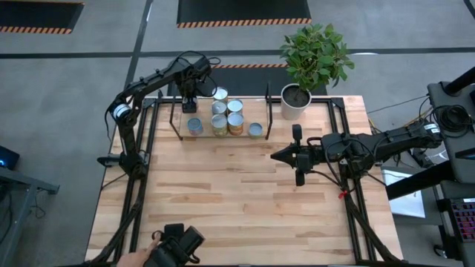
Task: Pick and place cans onto a shelf
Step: Put the canned spices on the shelf
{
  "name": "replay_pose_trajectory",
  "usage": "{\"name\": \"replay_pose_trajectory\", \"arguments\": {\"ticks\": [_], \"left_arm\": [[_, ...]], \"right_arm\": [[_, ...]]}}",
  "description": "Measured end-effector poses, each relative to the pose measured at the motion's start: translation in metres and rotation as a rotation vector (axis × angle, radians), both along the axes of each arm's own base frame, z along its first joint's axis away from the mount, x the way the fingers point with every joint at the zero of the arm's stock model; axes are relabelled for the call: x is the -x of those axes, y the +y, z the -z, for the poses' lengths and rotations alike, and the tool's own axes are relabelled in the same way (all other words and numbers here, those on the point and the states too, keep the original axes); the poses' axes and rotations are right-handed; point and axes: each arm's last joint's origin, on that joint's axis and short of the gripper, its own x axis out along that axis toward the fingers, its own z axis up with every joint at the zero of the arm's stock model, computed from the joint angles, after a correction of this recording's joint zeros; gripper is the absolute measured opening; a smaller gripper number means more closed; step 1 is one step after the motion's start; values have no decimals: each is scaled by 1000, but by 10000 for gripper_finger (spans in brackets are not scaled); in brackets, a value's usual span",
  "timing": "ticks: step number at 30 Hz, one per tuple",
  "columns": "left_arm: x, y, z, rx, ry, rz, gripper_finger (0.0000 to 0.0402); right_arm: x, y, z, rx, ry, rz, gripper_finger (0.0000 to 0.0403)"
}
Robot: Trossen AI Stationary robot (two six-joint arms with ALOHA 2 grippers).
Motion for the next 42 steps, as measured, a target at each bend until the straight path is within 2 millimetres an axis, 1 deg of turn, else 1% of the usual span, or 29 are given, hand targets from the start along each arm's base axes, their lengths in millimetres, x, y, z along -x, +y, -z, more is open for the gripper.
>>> {"name": "replay_pose_trajectory", "arguments": {"ticks": [16, 19, 26, 28, 32, 38, 42], "left_arm": [[0, -1, 0, 14, 13, 60, 315], [0, -1, 0, 16, 15, 74, 331], [0, -1, 0, 17, 16, 72, 390], [-1, -1, -2, 12, 10, 60, 397], [-2, 1, -12, -17, -25, -11, 391], [-7, 3, -35, -48, -167, -202, 384], [-8, 4, -37, -61, -199, -323, 378]], "right_arm": [[0, 0, 0, 0, 0, 0, 9], [0, 0, 0, 0, 0, 0, 9], [0, 0, 0, 1, 1, 0, 9], [0, 0, 0, 1, 1, 0, 9], [0, 0, 0, 2, 1, 0, 9], [0, 0, 0, 4, 1, 0, 9], [0, 0, 0, 4, 1, 0, 9]]}}
